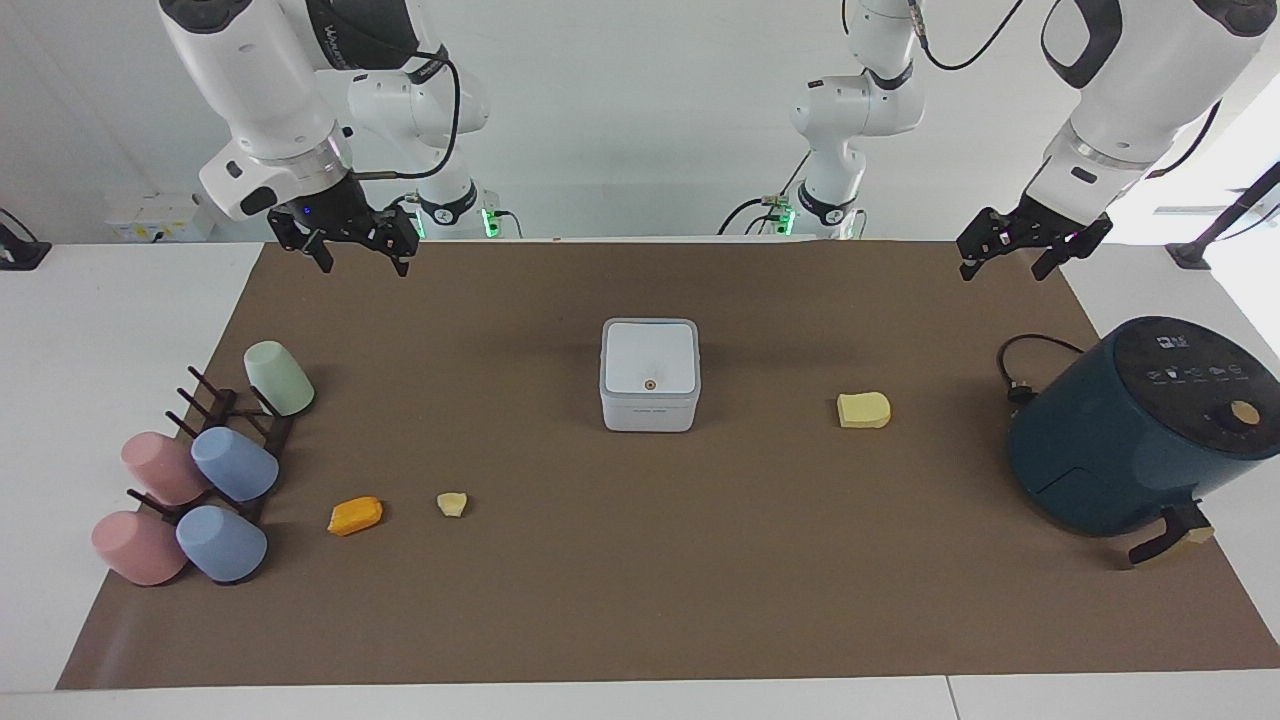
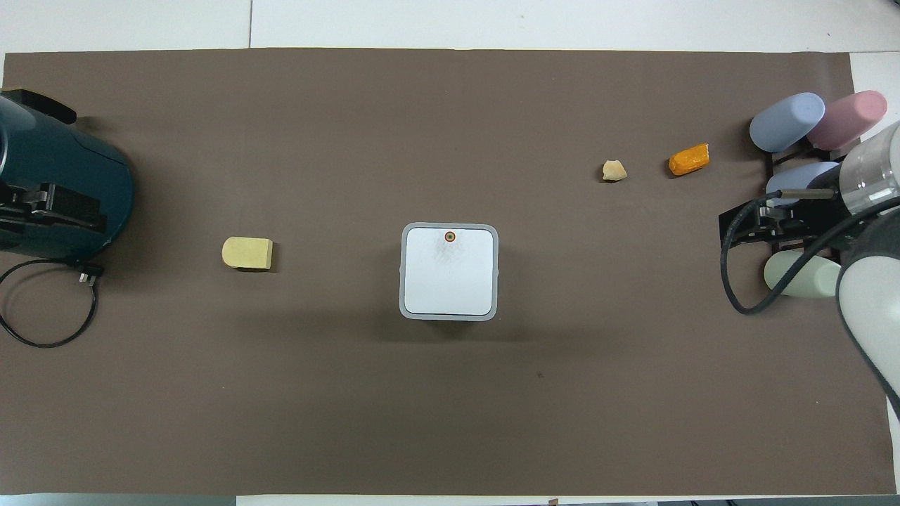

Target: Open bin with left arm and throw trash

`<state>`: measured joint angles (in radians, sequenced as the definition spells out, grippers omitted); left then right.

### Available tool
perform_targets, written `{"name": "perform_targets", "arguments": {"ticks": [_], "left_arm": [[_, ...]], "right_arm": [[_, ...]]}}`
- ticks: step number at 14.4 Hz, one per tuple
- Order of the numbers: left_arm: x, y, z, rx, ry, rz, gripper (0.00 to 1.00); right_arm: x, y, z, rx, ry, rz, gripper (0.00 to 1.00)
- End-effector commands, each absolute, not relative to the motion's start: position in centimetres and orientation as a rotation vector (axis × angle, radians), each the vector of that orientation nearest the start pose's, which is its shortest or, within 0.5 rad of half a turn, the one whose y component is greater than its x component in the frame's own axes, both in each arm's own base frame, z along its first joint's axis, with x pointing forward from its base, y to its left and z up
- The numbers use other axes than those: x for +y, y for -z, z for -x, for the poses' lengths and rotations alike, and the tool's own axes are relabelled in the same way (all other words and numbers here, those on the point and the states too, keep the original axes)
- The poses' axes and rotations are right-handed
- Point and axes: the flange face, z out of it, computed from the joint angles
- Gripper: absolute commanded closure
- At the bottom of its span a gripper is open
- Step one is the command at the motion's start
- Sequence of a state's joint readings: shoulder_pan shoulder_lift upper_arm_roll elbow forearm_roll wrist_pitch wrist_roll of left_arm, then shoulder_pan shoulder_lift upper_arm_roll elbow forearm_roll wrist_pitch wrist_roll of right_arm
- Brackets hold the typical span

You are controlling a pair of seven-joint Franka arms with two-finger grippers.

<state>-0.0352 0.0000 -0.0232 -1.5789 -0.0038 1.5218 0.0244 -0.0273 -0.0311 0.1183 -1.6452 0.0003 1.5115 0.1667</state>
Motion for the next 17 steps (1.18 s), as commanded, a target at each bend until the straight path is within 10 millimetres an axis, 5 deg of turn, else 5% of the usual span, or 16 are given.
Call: {"name": "perform_targets", "arguments": {"ticks": [1,7,10,11,13,14,17], "left_arm": [[-3.4,-61.4,-54.8,0.145,-0.068,3.143,0.0],[-4.8,-61.3,-54.5,0.174,-0.094,3.139,0.0],[-10.6,-61.1,-54.0,0.317,-0.047,3.128,0.0],[-12.5,-61.0,-53.6,0.339,0.015,3.13,0.23],[-17.1,-60.3,-52.7,0.395,0.132,3.134,0.91],[-18.9,-59.9,-51.9,0.436,0.169,3.134,1.0],[-24.8,-57.6,-49.8,0.584,0.283,3.128,1.0]], "right_arm": [[5.4,-60.3,-53.1,0.09,-0.132,3.136,0.0],[5.5,-59.6,-53.9,0.068,-0.013,3.129,0.0],[5.9,-55.4,-56.5,-0.037,0.139,3.09,0.0],[5.9,-53.3,-58.3,-0.032,0.163,3.07,0.0],[6.1,-49.0,-61.1,-0.058,0.212,3.057,0.0],[7.5,-47.1,-61.9,-0.129,0.222,3.055,0.0],[7.0,-42.0,-63.2,-0.218,0.207,3.057,0.0]]}}
